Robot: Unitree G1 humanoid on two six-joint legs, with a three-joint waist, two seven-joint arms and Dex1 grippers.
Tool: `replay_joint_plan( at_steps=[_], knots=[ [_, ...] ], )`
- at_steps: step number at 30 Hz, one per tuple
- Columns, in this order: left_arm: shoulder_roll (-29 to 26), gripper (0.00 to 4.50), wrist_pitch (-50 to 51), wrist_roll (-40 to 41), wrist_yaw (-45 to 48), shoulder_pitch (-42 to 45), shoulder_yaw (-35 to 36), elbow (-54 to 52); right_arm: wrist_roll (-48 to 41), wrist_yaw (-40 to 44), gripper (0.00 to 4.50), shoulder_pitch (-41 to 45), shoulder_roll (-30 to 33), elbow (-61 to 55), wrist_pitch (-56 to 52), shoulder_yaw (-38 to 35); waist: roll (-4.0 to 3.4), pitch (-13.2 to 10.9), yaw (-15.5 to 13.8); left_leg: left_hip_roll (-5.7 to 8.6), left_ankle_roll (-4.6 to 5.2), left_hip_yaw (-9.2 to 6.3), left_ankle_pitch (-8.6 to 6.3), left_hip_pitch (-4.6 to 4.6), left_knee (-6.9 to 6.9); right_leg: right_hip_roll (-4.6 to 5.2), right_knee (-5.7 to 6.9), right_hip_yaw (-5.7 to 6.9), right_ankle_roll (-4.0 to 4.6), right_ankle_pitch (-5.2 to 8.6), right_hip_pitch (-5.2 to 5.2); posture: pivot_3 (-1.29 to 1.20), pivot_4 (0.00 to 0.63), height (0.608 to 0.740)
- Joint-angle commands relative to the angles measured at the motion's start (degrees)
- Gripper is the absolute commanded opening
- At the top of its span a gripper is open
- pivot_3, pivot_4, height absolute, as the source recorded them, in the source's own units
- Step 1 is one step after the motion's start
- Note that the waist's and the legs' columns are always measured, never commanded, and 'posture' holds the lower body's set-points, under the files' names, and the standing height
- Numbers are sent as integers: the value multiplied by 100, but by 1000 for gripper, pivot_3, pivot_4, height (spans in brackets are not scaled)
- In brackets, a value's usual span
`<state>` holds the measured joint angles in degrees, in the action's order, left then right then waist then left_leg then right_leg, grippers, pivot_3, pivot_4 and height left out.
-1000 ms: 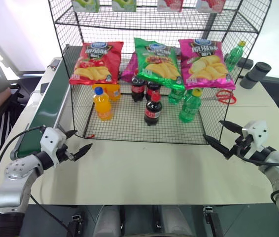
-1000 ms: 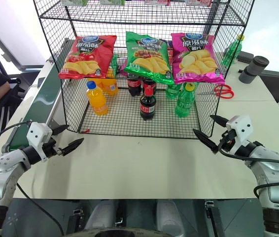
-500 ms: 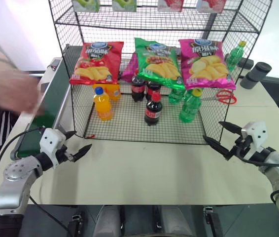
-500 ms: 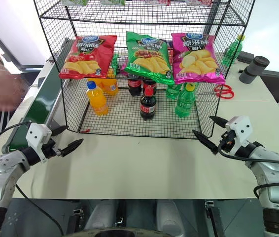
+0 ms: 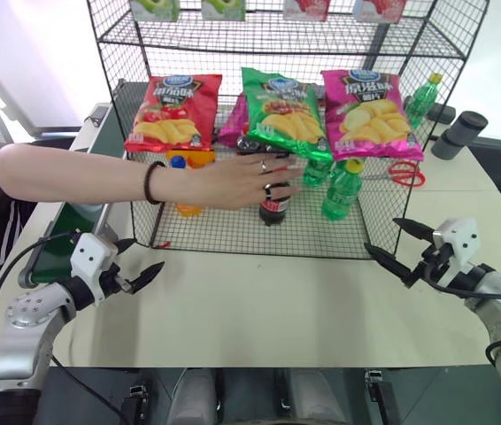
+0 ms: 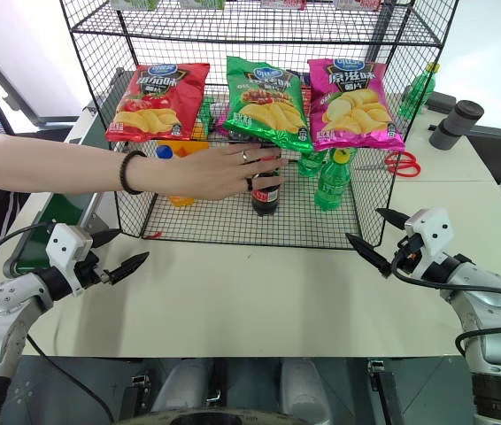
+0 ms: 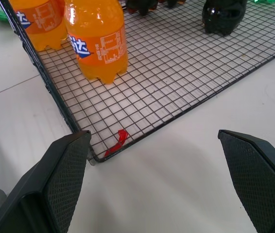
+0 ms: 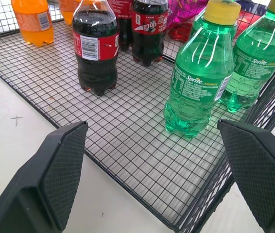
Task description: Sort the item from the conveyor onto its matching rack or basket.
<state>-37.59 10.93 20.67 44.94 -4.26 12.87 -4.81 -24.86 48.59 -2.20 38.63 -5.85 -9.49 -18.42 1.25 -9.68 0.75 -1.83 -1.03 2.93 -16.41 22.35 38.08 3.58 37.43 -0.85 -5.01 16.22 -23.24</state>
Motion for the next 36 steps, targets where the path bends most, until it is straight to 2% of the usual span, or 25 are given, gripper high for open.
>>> replay_joint_plan(
  at_steps=[1,26,36],
  knots=[
    [-58,4500,-6,69,-38,-16,227,-223,-9,12,4445,61,10,-90,55,-10,0,0,0,0,0,0,0,0,0,0,0,0,0,0,0,0,150,740],
    [1,4500,273,251,-109,87,265,-345,30,-38,4445,136,-76,-133,104,76,-1,0,6,0,1,-2,-1,4,-9,5,-14,2,2,0,-1,0,150,740],
    [166,4500,429,604,-412,79,779,-440,15,-39,4445,313,-96,-153,34,209,-2,0,5,0,1,-2,-1,4,-9,7,-15,3,2,0,-1,0,150,740]
  ],
)
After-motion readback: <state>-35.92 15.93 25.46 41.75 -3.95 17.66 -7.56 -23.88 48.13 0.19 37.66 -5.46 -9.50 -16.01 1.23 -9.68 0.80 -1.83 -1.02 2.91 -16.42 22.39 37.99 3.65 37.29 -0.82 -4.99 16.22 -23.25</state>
